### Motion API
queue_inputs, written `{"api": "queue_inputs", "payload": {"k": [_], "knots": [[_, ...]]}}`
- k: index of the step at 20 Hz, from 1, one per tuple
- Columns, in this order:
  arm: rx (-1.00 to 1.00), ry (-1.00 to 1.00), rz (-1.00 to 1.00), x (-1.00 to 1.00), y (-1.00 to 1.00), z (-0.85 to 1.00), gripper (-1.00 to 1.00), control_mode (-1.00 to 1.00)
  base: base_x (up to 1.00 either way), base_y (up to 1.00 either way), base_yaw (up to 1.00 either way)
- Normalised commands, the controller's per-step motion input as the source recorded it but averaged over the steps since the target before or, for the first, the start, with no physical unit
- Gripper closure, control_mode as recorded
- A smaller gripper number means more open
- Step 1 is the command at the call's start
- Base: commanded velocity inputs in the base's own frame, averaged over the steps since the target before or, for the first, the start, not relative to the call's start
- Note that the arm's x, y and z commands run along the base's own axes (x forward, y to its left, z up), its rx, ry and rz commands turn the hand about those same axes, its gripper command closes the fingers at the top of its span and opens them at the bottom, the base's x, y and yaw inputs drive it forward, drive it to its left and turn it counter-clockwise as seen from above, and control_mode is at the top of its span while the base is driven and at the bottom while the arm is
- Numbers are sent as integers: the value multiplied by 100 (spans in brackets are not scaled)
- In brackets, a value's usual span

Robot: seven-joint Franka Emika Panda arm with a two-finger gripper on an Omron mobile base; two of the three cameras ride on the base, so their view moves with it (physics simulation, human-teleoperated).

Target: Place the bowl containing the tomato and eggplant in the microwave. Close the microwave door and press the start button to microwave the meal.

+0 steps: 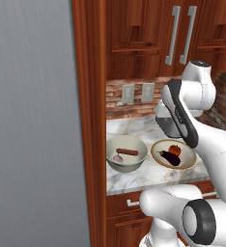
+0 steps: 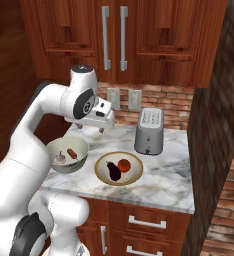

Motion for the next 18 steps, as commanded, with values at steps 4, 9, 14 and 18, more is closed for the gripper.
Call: {"api": "queue_inputs", "payload": {"k": [4,9,14,18], "knots": [[3,-15,-10,-36,-37,-64,-100,-100,0,0,0],[2,-10,-12,-44,-44,-52,-100,-100,0,0,0],[2,0,-11,-21,-63,-37,-100,-100,0,0,0],[22,-17,-12,-10,-64,-61,-100,-100,0,0,0]]}}
